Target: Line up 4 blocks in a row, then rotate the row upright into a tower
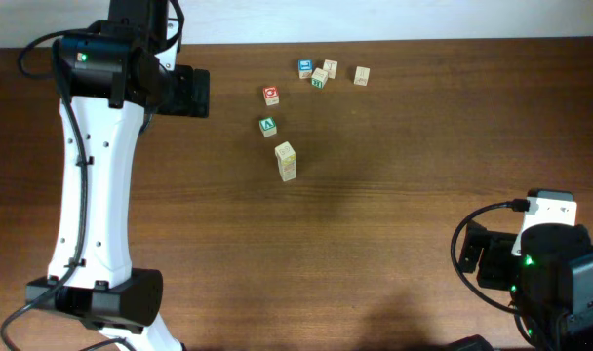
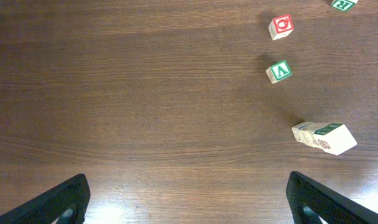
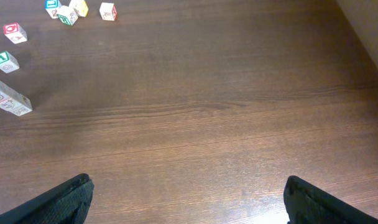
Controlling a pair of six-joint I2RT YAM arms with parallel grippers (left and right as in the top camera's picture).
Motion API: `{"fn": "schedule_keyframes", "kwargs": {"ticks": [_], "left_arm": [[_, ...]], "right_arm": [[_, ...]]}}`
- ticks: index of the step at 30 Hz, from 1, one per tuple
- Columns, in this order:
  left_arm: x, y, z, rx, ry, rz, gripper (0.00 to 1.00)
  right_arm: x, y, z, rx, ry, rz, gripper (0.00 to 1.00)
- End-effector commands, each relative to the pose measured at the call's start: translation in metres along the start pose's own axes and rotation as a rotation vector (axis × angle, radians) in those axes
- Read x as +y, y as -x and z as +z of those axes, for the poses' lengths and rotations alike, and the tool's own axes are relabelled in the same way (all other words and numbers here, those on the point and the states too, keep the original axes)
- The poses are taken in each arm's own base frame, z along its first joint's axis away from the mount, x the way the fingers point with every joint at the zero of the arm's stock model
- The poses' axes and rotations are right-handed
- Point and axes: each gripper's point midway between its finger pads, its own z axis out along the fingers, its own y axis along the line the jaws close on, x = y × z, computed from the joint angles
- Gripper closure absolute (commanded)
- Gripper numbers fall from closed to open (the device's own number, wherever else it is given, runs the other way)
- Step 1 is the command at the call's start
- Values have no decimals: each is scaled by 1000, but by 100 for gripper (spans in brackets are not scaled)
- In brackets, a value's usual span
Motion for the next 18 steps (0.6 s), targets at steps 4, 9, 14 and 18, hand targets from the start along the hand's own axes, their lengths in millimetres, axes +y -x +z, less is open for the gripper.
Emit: {"fn": "schedule_keyframes", "kwargs": {"ticks": [4, 9, 14, 18], "left_arm": [[2, -1, -6, -11, 8, -8, 1], [2, -1, -6, -11, 8, -9, 1], [2, -1, -6, -11, 8, -8, 1], [2, -1, -6, -11, 8, -8, 1]], "right_arm": [[-9, -1, -1, -44, -22, 58, 2], [-26, -12, 42, -283, -37, 230, 2], [-13, -39, 92, -500, 56, 210, 2], [-4, -57, 121, -562, 82, 132, 2]]}}
